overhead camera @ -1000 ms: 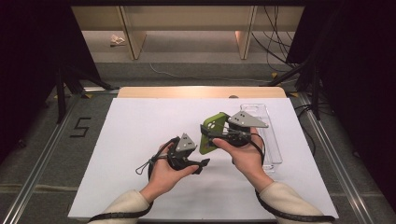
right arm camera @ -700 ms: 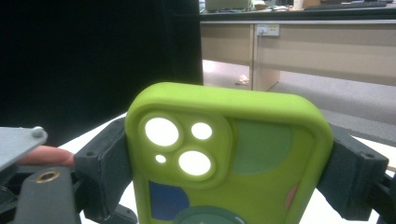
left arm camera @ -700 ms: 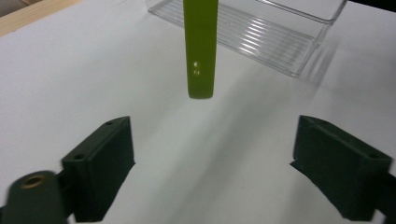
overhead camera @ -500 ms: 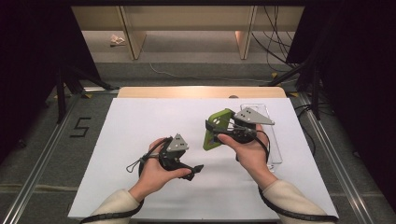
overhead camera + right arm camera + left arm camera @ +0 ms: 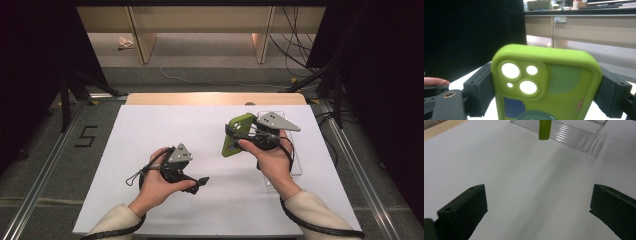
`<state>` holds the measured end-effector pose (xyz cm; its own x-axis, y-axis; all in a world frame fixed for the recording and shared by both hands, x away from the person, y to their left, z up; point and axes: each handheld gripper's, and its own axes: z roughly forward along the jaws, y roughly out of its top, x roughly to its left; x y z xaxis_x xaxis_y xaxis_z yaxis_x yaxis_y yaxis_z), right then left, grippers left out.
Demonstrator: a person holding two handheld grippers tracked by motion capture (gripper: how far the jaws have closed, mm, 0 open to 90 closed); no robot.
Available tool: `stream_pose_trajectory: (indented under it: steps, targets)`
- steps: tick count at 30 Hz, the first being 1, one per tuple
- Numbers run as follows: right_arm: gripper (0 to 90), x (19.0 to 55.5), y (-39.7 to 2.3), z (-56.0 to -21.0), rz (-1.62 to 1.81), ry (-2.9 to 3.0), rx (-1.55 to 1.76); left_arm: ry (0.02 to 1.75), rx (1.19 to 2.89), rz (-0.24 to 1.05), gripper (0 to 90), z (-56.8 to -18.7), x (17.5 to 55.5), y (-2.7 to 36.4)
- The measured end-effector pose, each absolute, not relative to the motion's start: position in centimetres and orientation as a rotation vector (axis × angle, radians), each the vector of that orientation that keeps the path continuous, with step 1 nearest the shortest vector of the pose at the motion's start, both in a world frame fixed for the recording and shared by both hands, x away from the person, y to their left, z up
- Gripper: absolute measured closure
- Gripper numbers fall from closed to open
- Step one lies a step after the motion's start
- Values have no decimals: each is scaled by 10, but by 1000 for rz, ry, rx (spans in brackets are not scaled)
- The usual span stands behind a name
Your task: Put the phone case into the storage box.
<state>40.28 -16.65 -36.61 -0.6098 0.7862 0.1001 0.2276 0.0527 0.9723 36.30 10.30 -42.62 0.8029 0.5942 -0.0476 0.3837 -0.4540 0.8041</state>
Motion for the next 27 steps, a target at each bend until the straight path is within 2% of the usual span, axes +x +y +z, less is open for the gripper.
stream_pose_trajectory:
  steps: [27]
  targets:
    - [165,409,-187,-355,1568,1806,1049,732,2050,351,5,-420,357,134]
